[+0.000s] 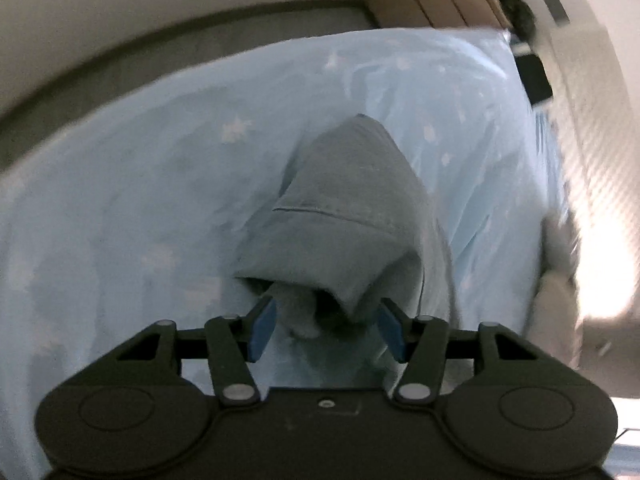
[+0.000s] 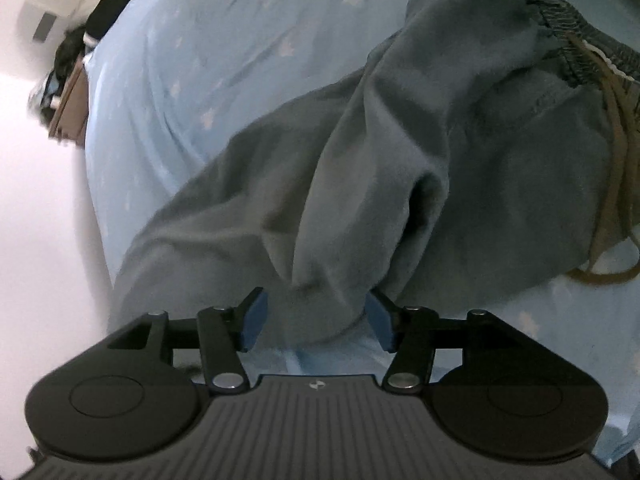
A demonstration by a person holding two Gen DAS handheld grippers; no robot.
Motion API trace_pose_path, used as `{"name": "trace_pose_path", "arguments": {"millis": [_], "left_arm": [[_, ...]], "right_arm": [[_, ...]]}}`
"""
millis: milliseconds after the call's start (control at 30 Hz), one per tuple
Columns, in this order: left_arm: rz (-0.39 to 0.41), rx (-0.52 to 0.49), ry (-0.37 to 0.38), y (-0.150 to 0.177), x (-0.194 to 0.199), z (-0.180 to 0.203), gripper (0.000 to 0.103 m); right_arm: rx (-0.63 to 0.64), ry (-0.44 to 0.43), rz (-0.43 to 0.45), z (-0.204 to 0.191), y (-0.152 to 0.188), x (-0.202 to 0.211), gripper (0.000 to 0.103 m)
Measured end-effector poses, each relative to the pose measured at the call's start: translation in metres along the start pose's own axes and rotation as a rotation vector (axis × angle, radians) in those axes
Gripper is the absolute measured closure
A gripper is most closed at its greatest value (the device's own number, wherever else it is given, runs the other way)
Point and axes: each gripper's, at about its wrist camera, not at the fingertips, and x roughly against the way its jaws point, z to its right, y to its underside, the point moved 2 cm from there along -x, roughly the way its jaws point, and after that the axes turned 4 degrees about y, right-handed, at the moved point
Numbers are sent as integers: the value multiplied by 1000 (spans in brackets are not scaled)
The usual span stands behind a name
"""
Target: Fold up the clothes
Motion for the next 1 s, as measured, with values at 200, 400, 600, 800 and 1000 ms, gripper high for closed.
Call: {"name": "trace_pose_path", "arguments": {"millis": [200,400,600,800,1000], "left_arm": [[-10,142,59,-14,-23,-2,49],[-14,143,1,-25,-43,3,61],[71,95,-77,-35,-37,17,99],[221,-136,-85,-38,1,83,100],[323,-388,24,-43,19,183,100]], "right_arm": [[-34,56,-68,0,-12,-24,42],[-51,109,-107,4,-21,-48,39],[-125,82,-91,7,-32,-56,82],[-213,-99,3,-16,-50,-26,93],[-350,-255,65,-9,-85,4,94]]}}
